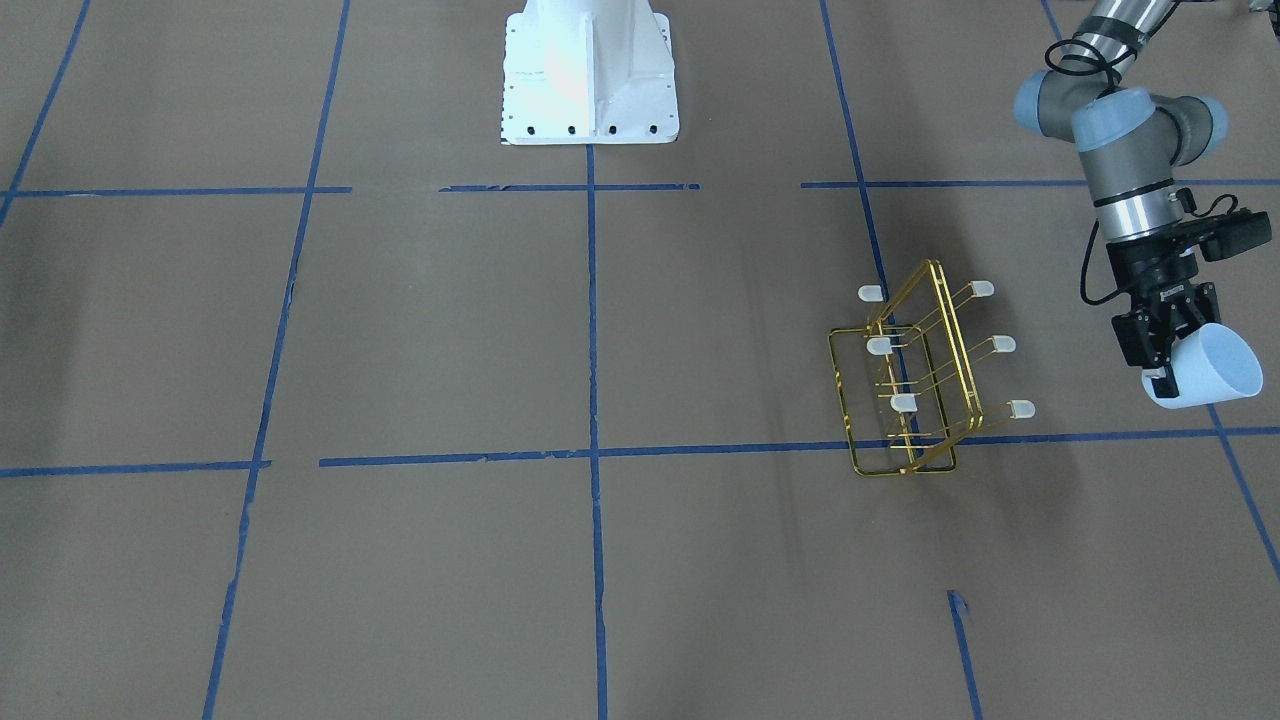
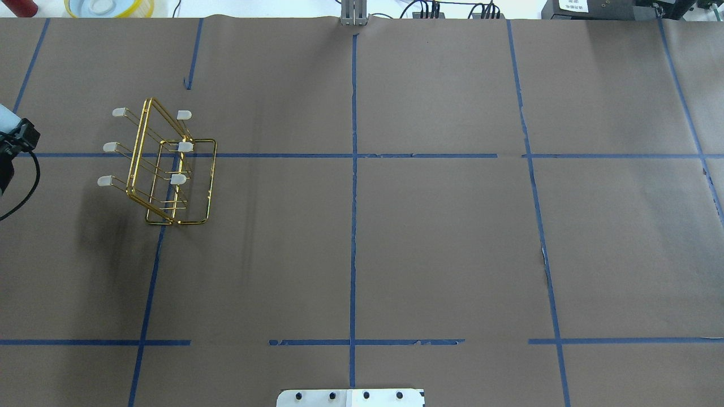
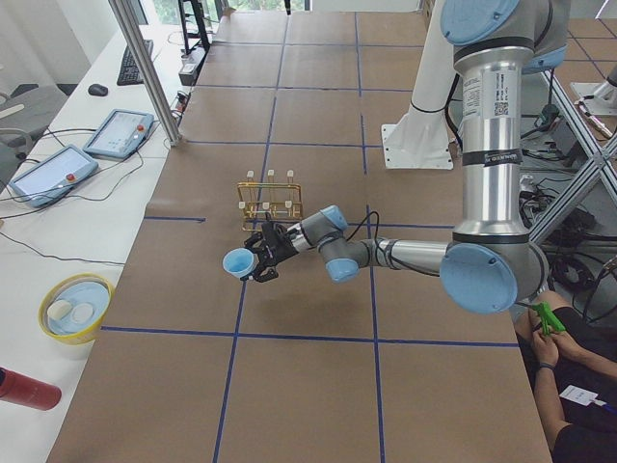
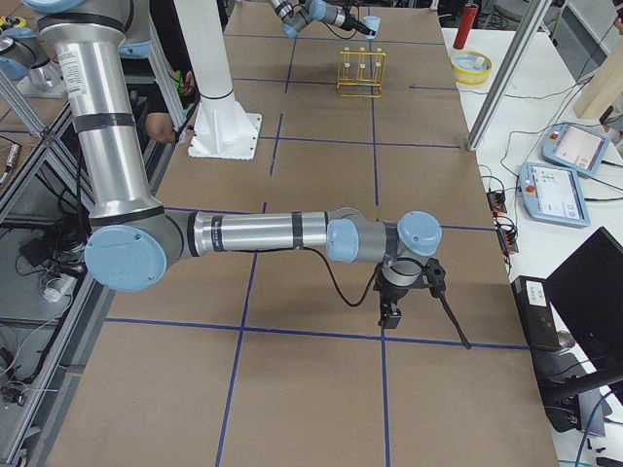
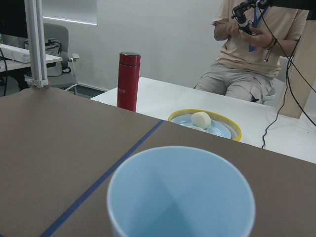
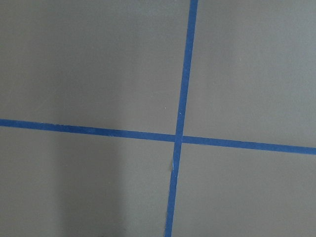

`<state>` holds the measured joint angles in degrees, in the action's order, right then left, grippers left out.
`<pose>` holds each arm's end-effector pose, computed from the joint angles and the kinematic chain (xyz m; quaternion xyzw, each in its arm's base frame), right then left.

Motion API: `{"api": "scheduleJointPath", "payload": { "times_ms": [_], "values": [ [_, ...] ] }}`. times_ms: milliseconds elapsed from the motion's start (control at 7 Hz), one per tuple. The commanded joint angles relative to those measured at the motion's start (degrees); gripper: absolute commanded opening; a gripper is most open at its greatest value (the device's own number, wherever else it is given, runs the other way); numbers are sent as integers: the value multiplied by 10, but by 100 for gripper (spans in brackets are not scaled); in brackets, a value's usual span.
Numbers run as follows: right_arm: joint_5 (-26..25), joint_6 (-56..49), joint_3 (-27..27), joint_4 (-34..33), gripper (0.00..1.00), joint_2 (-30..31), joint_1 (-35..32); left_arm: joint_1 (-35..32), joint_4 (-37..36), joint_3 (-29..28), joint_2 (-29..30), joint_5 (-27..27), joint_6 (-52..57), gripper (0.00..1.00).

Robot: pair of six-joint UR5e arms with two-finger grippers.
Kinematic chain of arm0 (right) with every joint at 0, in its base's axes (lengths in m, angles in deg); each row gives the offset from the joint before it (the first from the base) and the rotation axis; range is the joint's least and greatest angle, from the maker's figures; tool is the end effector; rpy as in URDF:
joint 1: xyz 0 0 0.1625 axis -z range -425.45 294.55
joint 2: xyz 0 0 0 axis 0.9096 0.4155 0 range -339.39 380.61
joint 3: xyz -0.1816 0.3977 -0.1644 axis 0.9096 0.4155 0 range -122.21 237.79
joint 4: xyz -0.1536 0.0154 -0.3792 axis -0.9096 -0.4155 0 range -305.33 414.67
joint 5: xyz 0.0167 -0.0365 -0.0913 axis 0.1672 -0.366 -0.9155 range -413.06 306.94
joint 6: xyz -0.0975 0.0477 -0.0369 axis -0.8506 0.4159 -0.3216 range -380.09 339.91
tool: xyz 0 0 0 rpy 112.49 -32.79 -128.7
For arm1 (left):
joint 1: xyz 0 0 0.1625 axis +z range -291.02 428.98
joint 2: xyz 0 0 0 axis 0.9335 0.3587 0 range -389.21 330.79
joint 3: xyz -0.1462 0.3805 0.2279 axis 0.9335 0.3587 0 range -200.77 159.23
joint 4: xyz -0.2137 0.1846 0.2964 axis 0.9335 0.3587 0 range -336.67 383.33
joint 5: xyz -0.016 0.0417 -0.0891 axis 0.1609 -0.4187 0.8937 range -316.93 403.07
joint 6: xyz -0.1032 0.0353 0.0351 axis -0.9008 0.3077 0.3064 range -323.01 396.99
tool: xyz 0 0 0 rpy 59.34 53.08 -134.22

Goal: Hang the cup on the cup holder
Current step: 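Raise the cup and carry it farther from the robot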

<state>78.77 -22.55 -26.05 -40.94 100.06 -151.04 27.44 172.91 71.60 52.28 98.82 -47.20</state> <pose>0.0128 -0.5721 0.6796 -0.0161 -0.3568 -0.0522 0.9326 0.2066 -0.4472 0.6422 0.4135 0.2879 -0.3879 0.7718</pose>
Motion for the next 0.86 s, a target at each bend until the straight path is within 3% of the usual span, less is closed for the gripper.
{"api": "scheduleJointPath", "payload": {
  "times_ms": [0, 143, 429, 714],
  "values": [
    [0, 0, 0, 1, 100, 0, 0, -24, 4, 88, -41, 70, 1, 0],
    [0, 0, 0, 1, 100, 0, 0, -54, 14, 114, -42, 106, -4, 0],
    [0, 0, 0, 0, 100, 0, 0, -59, 63, 128, -42, 112, -57, 0],
    [0, 0, 0, 0, 100, 0, 0, -59, 114, 149, -41, 113, -179, 0]
  ]
}}
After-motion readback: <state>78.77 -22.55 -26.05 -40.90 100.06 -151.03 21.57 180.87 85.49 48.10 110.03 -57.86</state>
